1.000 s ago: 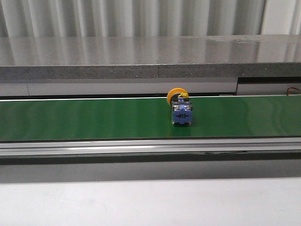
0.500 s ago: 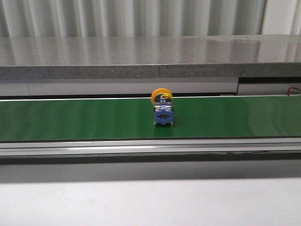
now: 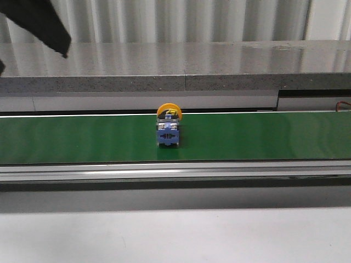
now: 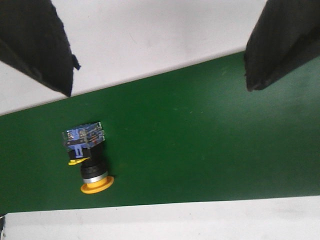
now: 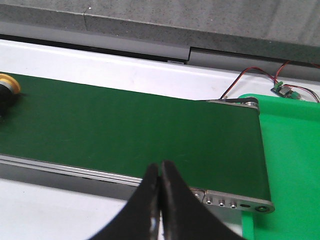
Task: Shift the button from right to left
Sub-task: 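Lower the open left gripper onto the button and close it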
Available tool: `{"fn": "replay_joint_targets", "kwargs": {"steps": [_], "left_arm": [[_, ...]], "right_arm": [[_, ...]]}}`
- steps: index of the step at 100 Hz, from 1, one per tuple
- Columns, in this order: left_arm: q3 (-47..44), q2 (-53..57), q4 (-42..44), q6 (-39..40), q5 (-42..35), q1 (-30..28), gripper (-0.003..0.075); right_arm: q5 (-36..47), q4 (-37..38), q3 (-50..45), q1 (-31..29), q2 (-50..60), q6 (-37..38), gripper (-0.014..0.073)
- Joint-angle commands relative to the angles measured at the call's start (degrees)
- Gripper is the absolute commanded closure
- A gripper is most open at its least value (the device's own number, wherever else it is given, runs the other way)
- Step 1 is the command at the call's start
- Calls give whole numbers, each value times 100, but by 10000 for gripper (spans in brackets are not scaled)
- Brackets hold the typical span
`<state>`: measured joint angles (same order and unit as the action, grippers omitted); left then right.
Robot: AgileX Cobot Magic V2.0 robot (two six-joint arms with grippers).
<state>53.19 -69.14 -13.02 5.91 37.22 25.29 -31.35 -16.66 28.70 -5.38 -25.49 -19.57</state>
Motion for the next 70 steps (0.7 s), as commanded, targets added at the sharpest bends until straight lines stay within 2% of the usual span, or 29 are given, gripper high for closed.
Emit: {"fn": "replay_joint_targets", "kwargs": {"steps": [1,13,21,43,70], "left_arm": [[437,-277,405,552,-353,350,60],[849,-847,1218,1251,-353,857,60],[1102,-1218,1509,1428,-353,1072,60],[1706,-2138,1577,1440,-343,1245,60],[2068,-2554,1601,1451,-354,1273,60]], "right_arm": [[359,1,157,-10,-7,-57,661],[359,1,157,-10,-7,-57,661],[359,1,157,-10,-7,-57,661],[359,1,157,-10,-7,-57,661],[359,1,157,-10,-7,-57,661]]}}
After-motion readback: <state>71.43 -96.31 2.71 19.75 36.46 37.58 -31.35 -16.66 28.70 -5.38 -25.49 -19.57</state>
